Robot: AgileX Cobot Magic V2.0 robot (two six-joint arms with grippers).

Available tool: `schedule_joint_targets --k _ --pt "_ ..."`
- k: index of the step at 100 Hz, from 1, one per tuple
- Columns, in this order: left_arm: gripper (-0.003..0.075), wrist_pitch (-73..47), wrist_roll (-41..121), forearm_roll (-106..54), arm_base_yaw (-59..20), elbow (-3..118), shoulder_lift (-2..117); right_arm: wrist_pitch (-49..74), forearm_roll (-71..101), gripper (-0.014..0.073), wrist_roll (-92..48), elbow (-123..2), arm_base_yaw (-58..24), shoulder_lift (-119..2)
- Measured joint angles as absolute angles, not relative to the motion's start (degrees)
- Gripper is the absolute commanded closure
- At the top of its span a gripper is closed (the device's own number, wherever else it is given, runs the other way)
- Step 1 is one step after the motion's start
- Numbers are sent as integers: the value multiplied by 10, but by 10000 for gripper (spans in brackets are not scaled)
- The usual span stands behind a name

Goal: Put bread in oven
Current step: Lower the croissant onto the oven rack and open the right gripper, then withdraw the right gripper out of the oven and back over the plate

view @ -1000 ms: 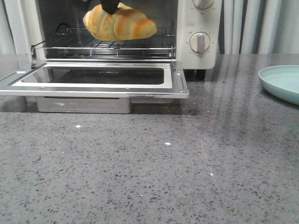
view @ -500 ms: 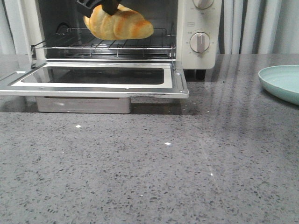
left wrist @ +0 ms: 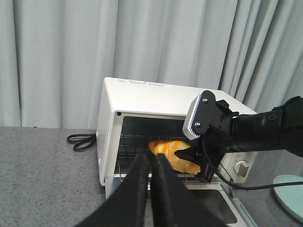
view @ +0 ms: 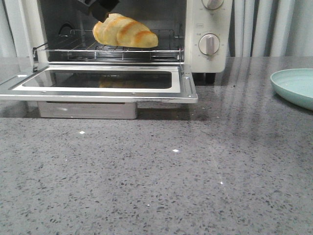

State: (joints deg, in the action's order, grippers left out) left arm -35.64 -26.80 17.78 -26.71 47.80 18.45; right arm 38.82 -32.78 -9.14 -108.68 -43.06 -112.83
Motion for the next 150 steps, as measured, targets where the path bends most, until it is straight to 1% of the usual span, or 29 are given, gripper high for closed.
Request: schedule_joint_targets --k 20,51,69,81,98,113,131,137,142,148,150 --pt "742 -374 -268 182 -267 478 170 410 -330 159 -92 -1087 -441 -1128" --pt "742 -418 -268 199 -267 478 107 469 -330 159 -92 -1087 -494 -1128" --pt "742 -462 -259 203 -267 478 83 500 -330 159 -77 -1087 -523 -1097" --pt "742 -460 -257 207 -262 471 62 535 -330 159 -68 -1087 -539 -1068" --pt "742 -446 -257 201 -214 438 24 600 -330 159 -58 -1089 -564 -1032" --pt "742 -437 -249 195 -133 412 -2 661 -326 159 -49 -1089 -580 -1006" --pt "741 -377 -192 156 -47 373 -2 712 -320 162 -34 -1089 -586 -981" --pt "741 -349 -167 124 -28 357 -2 713 -319 191 -23 -1089 -586 -972" --pt "741 -329 -148 100 -20 341 -2 714 -315 241 -19 -1089 -586 -964" --pt "741 -309 -132 79 -15 317 -2 716 -302 330 -16 -1089 -586 -952" --pt "741 -303 -128 74 -15 309 -2 717 -299 347 -16 -1089 -586 -947"
